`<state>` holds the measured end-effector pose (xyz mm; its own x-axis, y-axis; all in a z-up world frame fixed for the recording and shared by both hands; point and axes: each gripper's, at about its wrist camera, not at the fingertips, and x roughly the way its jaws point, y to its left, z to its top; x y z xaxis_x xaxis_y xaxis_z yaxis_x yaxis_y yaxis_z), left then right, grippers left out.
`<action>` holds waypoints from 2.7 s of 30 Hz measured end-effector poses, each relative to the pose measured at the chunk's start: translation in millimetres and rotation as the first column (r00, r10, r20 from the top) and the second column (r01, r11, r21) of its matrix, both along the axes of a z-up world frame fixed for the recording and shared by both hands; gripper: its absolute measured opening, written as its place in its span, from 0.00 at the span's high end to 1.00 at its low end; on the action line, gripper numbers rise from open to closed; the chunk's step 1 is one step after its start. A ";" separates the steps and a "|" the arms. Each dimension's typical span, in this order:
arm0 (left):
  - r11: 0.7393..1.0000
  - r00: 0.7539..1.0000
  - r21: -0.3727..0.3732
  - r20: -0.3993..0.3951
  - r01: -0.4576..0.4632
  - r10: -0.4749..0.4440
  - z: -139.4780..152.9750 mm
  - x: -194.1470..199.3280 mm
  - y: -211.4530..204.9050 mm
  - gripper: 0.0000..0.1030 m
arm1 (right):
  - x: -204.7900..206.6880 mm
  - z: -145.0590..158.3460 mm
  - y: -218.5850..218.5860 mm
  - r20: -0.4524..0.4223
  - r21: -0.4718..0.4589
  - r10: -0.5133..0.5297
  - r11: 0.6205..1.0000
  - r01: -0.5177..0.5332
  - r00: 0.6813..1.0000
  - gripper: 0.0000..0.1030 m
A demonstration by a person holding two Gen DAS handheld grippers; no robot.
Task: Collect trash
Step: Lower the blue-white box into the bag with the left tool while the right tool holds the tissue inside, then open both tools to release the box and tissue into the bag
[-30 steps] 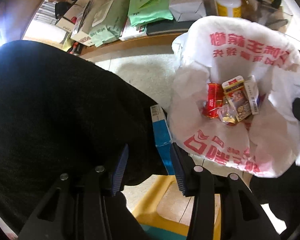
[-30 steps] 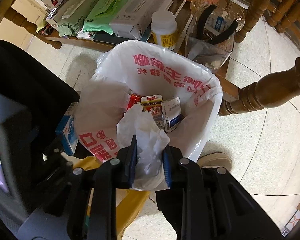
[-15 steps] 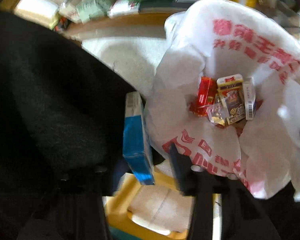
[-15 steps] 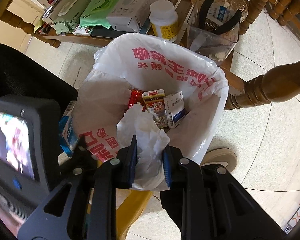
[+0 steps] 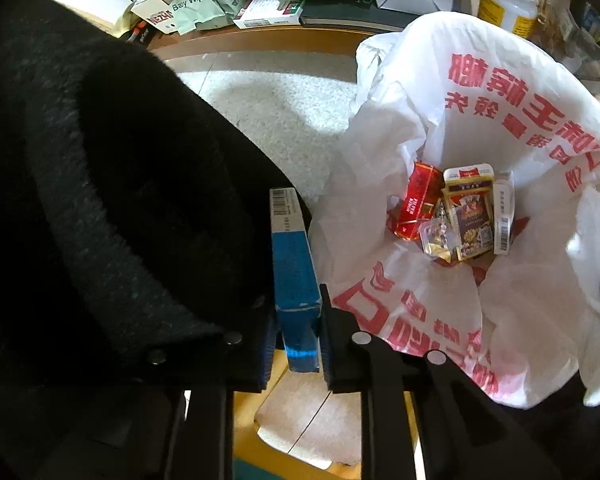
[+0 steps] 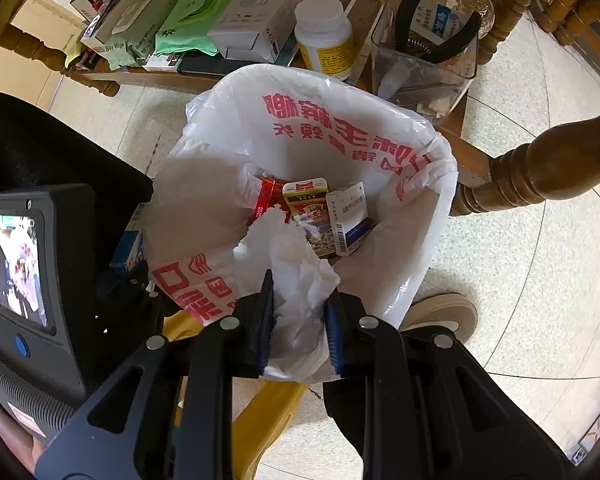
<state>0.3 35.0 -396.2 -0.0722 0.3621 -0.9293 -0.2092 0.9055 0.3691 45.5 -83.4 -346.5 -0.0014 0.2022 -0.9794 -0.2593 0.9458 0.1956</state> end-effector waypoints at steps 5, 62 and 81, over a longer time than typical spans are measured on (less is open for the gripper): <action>0.999 0.996 -0.005 0.076 0.041 -0.040 25.8 -5.2 -5.3 0.82 | -0.6 5.5 3.8 0.018 0.003 0.008 1.000 -0.008 1.000 0.78; 0.841 0.956 -0.454 0.119 0.294 -0.270 19.6 54.3 -24.5 0.63 | 20.9 -25.8 -16.5 0.015 -0.061 -0.078 0.995 0.078 0.997 0.53; 0.892 0.945 -0.333 0.222 0.306 -0.241 51.5 49.3 -7.5 0.28 | 8.1 15.9 -31.3 0.116 -0.053 -0.169 0.983 0.176 0.979 0.39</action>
